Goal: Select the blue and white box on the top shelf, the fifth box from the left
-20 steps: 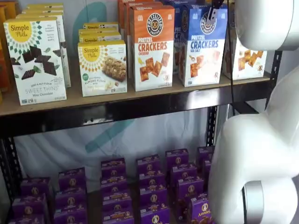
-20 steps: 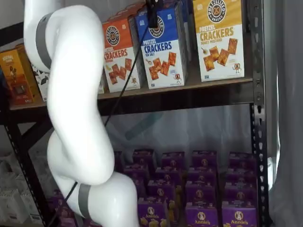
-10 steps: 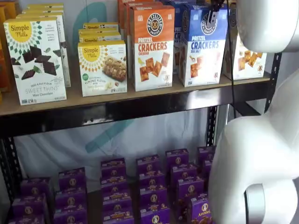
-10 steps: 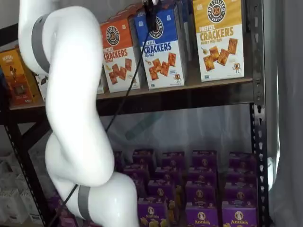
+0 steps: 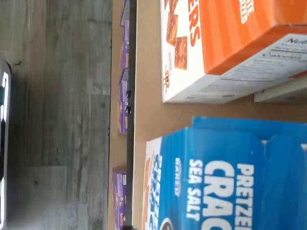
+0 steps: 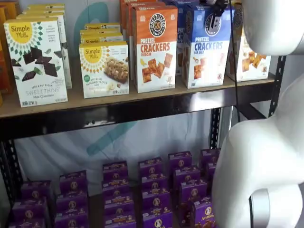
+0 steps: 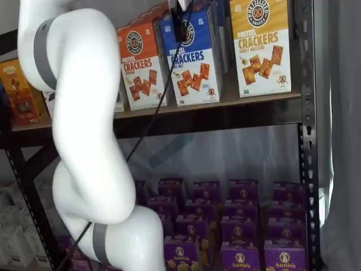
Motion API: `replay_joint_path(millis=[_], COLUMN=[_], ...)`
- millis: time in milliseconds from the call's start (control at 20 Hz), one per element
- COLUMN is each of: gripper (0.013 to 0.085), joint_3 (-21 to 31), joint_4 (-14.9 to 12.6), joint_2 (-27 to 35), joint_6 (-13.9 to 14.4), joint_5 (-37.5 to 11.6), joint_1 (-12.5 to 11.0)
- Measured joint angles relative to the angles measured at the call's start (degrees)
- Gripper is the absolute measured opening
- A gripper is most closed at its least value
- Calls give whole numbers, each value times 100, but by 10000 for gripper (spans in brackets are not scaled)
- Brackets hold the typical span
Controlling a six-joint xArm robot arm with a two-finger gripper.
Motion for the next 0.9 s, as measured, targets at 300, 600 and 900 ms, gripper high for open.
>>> replay_joint_path(millis=[300,600,900], gripper=[770,650,650], joint_3=[-7,16,58], joint_4=[21,47,65], joint_2=[21,12,-11], joint_6=[-10,-16,-11], joint_5=[42,40,27], joint_1=[-16,-29,-28])
